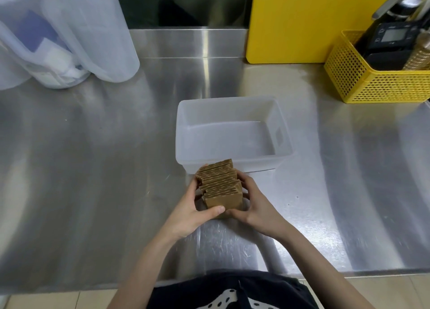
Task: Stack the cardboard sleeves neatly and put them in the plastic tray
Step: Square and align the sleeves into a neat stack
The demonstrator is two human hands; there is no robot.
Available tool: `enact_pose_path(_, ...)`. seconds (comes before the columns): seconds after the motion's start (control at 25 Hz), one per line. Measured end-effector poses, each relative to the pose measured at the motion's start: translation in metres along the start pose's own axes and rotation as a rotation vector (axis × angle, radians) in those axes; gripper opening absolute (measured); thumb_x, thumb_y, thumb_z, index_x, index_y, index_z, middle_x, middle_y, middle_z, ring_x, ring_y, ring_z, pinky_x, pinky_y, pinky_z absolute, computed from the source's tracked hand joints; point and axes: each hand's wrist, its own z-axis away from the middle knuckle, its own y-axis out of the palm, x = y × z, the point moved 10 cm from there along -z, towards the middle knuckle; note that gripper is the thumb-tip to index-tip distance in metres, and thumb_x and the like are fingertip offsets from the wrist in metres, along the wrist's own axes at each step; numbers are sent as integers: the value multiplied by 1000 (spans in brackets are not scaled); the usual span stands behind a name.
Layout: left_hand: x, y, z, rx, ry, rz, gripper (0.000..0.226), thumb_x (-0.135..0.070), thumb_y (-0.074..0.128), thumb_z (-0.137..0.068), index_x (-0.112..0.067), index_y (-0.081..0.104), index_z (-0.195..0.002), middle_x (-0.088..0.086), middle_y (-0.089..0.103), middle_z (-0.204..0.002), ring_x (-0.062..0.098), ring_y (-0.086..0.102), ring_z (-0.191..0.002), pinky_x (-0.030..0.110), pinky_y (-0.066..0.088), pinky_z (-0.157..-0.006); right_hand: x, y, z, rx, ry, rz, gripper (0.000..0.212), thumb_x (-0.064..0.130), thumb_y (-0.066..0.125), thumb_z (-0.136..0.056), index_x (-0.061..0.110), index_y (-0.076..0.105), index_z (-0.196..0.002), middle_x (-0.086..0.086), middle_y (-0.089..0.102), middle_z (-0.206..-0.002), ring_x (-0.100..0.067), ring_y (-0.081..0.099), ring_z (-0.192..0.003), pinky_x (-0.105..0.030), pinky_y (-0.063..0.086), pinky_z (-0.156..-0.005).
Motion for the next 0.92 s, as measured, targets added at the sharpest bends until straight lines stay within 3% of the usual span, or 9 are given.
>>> enact_pose_path(0.08,1,4,2,-4,-25,16,67,-5,67,-74,-28,28,-123,-23,50,-103,-12,53,-95,1,42,-76,0,7,0,-4,-10,39,88,19,65,-68,20,14,-141,-1,33,-141,-8,36,-130,-24,31,-111)
enact_pose_path(0.2,3,7,4,-47,-53,28,55,-2,65,-75,-26,33,-113,-22,53,-90,-23,54,-73,-6,39,-65,1,22,-3,-2,-9,79,93,19,61,-74,26,-5,-140,0,19,-143,-4,22,-135,3,17,-102)
enact_pose_path(0.28,5,6,4,-76,-56,33,55,-2,66,-75,-29,35,-111,-22,53,-89,-28,51,-68,-7,39,-64,0,27,-6,-12,-2,91,97,18,61,-76,28,-12,-138,-1,15,-145,-5,18,-136,10,13,-96)
enact_pose_path(0.36,5,2,3,-89,-58,40,63,-2,66,-75,-27,32,-122,-23,53,-89,-26,53,-70,-7,38,-65,-2,26,-6,-19,-6,95,98,23,60,-72,25,-10,-141,-1,15,-146,-6,21,-135,5,17,-101)
enact_pose_path(0.52,1,1,1,-42,-29,-1,79,-3,67,-74,-16,21,-137,-22,52,-95,-12,50,-86,-7,38,-67,-2,11,-3,-52,-32,64,94,37,63,-65,27,9,-141,-2,30,-139,-10,36,-130,-33,34,-112)
enact_pose_path(0.68,0,3,1,-34,-1,-58,84,-8,68,-74,-15,16,-139,-18,52,-107,-2,52,-101,-10,34,-72,0,6,2,-79,-53,32,79,29,69,-68,28,26,-133,-5,40,-134,-13,48,-121,-33,41,-106)
enact_pose_path(0.76,-6,1,2,-58,46,-104,87,-11,69,-73,-20,14,-139,-9,47,-123,7,47,-115,-12,29,-77,2,4,2,-103,-63,0,74,24,71,-70,23,29,-131,-4,45,-130,-9,50,-117,-22,43,-100)
enact_pose_path(0.84,-12,-1,4,-61,82,-125,88,-11,71,-71,-21,14,-139,-8,44,-127,2,45,-115,-11,28,-80,4,3,1,-108,-74,-4,72,17,72,-71,19,30,-129,1,46,-128,-2,51,-113,-10,41,-92)
enact_pose_path(0.92,-13,-2,4,-37,90,-117,85,-8,71,-70,-20,19,-136,-16,48,-117,-15,48,-102,-10,30,-77,2,5,-1,-88,-71,20,74,20,73,-70,21,30,-129,0,46,-129,-3,50,-115,-11,42,-94)
